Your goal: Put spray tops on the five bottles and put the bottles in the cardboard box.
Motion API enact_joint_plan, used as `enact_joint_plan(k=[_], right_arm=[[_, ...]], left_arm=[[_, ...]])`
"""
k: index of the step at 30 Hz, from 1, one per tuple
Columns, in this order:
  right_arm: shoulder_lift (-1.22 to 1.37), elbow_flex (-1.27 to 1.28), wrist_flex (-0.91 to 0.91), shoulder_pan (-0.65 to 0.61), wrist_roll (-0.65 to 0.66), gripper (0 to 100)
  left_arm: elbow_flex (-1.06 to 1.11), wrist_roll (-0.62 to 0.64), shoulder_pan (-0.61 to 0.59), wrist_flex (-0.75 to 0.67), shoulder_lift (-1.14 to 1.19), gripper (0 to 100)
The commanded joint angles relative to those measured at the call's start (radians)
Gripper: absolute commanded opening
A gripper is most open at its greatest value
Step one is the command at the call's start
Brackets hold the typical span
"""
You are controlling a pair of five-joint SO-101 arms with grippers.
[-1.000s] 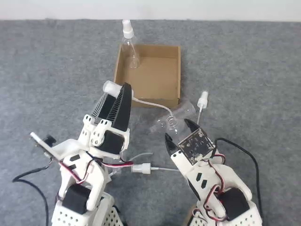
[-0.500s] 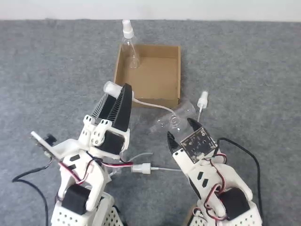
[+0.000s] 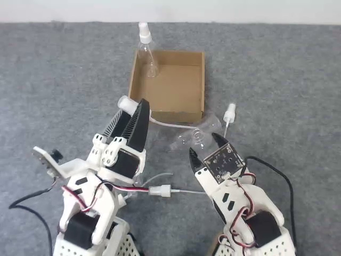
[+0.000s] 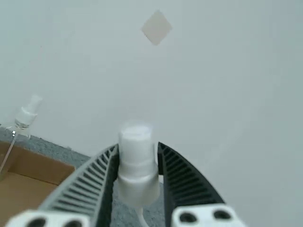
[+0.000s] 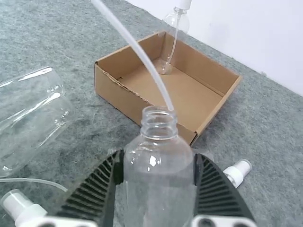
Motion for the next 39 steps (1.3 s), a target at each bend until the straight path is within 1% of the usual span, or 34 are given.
enact_joint_plan(k=[1, 11, 15, 17, 24, 28, 31, 35, 39], right_arm=[[-0.016, -0.012, -0.038, 0.013, 0.005, 10.7], [-0.016, -0.012, -0.039, 0.015, 0.006, 9.5], [-0.016, -0.014, -0.039, 0.015, 0.006, 7.6], [-0.016, -0.014, -0.039, 0.015, 0.008, 7.6], [-0.016, -0.014, -0.039, 0.013, 0.008, 7.6], [-0.016, -0.012, -0.039, 0.005, 0.008, 7.6], [-0.016, -0.012, -0.039, 0.005, 0.012, 7.6], [-0.016, -0.012, -0.038, 0.002, 0.012, 7.6], [-0.016, -0.014, -0.031, -0.054, 0.014, 7.6]], left_arm=[[-0.045, -0.012, 0.0, 0.011, -0.02, 1], [-0.058, -0.014, -0.002, 0.014, -0.02, 1], [-0.131, -0.014, -0.002, 0.112, -0.02, 1], [-0.148, -0.012, -0.002, 0.135, -0.02, 1], [-0.145, -0.011, -0.052, 0.137, -0.02, 1], [-0.136, -0.009, -0.049, 0.133, -0.018, 1], [-0.088, -0.009, -0.048, 0.078, -0.018, 1], [0.008, -0.011, -0.051, -0.051, -0.018, 1], [0.074, -0.012, -0.048, -0.135, -0.018, 1]])
